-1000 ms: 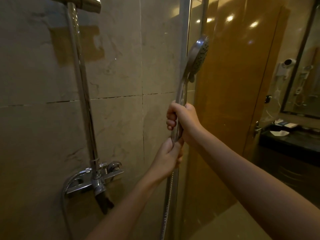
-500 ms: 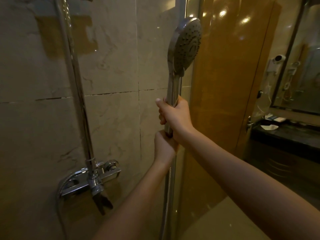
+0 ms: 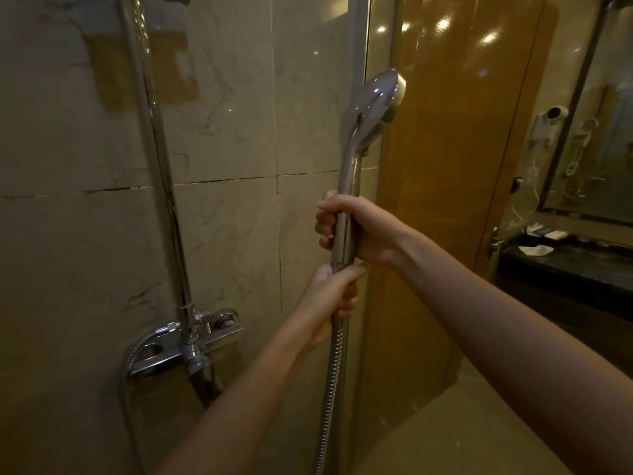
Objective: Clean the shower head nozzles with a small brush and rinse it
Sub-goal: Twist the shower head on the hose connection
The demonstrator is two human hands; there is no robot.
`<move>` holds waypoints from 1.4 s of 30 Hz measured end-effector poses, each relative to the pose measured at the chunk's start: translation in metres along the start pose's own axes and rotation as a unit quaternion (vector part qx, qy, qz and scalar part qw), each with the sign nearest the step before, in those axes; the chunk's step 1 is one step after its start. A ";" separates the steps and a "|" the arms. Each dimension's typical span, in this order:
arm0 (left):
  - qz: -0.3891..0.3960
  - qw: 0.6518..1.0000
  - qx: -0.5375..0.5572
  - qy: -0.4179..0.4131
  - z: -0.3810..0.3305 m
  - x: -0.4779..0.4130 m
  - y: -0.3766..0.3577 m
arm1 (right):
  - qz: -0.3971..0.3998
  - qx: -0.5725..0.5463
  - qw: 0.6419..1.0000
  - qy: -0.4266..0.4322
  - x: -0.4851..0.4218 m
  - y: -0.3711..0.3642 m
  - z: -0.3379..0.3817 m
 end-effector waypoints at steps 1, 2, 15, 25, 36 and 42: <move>0.002 1.000 0.009 -0.005 -0.001 0.003 0.001 | -0.002 0.002 1.000 0.003 0.000 0.002 0.000; -0.002 1.000 0.007 -0.013 -0.002 0.005 0.002 | -0.002 0.002 1.000 0.005 0.001 0.003 0.000; -0.131 0.968 -0.095 -0.190 -0.012 0.028 0.018 | -0.160 0.443 0.882 -0.012 0.020 0.003 0.012; -0.112 0.971 -0.095 -0.188 -0.012 0.034 0.014 | -0.169 0.448 0.877 0.034 0.039 -0.001 0.021; -0.105 0.974 -0.094 -0.177 -0.010 0.034 0.007 | -0.115 0.125 0.985 0.019 0.043 -0.011 0.013; -0.103 0.974 -0.081 -0.185 -0.015 0.036 0.007 | -0.247 0.037 0.967 0.045 0.043 -0.011 0.000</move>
Point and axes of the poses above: each hand's wrist, its own x-axis away from the middle knuckle, its own y-axis out of the back of the hand, z = x × y, the point moved 4 cm from there along -x, towards the middle knuckle, and after that the axes turned 14 degrees about x, right-handed, at the moved point
